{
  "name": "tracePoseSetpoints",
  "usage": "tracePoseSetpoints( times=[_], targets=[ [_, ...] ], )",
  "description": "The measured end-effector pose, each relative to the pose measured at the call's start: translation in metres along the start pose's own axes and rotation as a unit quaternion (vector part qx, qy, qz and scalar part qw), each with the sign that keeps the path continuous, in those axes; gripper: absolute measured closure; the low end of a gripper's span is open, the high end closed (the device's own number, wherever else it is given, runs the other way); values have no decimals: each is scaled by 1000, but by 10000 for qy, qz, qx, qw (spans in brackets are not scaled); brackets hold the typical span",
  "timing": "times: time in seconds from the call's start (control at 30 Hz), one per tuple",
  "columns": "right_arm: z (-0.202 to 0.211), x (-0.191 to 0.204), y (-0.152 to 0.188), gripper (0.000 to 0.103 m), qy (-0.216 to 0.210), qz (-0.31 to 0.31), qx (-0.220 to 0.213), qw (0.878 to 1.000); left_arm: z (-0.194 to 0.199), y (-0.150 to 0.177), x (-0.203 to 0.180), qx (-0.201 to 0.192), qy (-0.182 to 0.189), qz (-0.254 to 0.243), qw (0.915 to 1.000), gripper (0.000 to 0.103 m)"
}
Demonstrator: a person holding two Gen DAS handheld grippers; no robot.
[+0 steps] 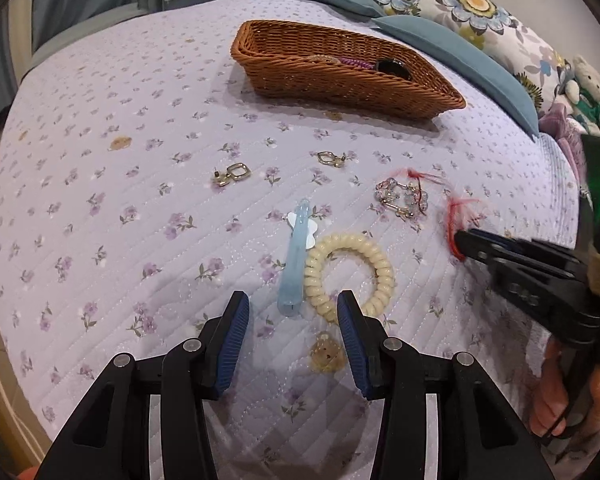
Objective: Organize jewelry
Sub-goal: 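Grasp the red cord with the right tool and lift it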
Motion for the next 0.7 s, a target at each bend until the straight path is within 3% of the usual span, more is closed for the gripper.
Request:
tracePoseSetpoints(
  times=[0.2, 0.47, 0.53, 0.7],
  targets=[
    [6, -15, -11, 88, -610, -317, 207, 9974, 3, 4, 0, -22, 52, 29, 10000, 56],
    [-9, -8, -18, 86, -316, -40, 209, 9993, 7, 9, -2, -29, 134, 102, 9999, 56],
    [-13, -6, -15, 87, -186, 67, 157, 9997, 7, 9, -5, -2, 158, 90, 9998, 62],
    [-13, -6, -14, 87, -162, 106, 82, 9998, 4, 10, -12, 2, 389, 155, 9991, 63]
  ],
)
Point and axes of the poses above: each gripper's, at about its wrist camera, not at the fingertips, and z roughly against the way its jaws point, x to its left, y to its underside, the point moved 1 cm from there along -z, roughly the way its jaws point, and after that the axes turned 15 degrees about -z, right-handed, at the moved point
